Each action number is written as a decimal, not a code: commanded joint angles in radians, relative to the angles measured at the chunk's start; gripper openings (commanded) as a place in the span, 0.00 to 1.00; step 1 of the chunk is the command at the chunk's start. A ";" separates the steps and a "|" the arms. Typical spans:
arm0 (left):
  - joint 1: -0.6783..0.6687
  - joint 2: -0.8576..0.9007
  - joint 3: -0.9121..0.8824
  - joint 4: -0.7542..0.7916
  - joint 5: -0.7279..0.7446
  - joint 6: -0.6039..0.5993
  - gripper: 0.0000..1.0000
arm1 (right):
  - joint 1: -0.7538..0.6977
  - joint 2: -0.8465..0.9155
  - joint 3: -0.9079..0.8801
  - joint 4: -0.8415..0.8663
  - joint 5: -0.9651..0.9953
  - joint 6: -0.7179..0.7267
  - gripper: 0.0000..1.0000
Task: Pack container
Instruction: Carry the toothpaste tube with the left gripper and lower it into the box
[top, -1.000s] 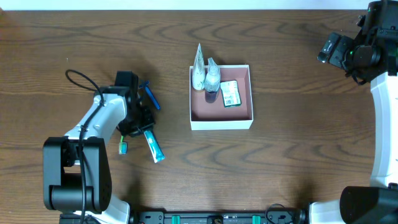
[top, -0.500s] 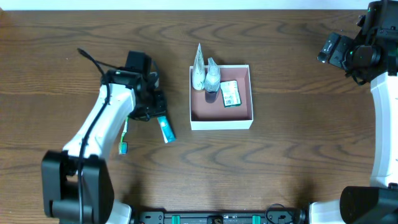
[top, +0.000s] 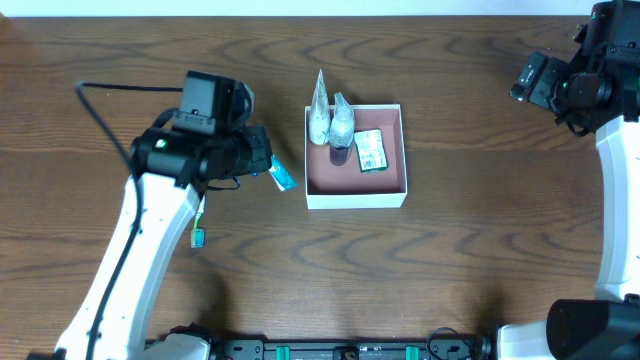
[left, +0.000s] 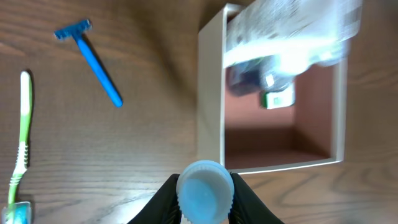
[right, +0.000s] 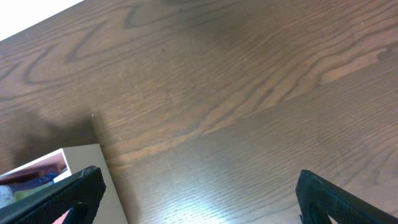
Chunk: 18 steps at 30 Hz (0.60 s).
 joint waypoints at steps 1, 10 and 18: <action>0.000 -0.058 0.034 0.023 0.037 -0.091 0.24 | -0.006 0.006 0.010 0.000 0.010 0.014 0.99; -0.042 -0.053 0.033 0.214 0.167 -0.285 0.24 | -0.006 0.006 0.010 0.000 0.010 0.014 0.99; -0.145 0.034 0.033 0.317 0.163 -0.495 0.25 | -0.006 0.006 0.010 0.000 0.010 0.014 0.99</action>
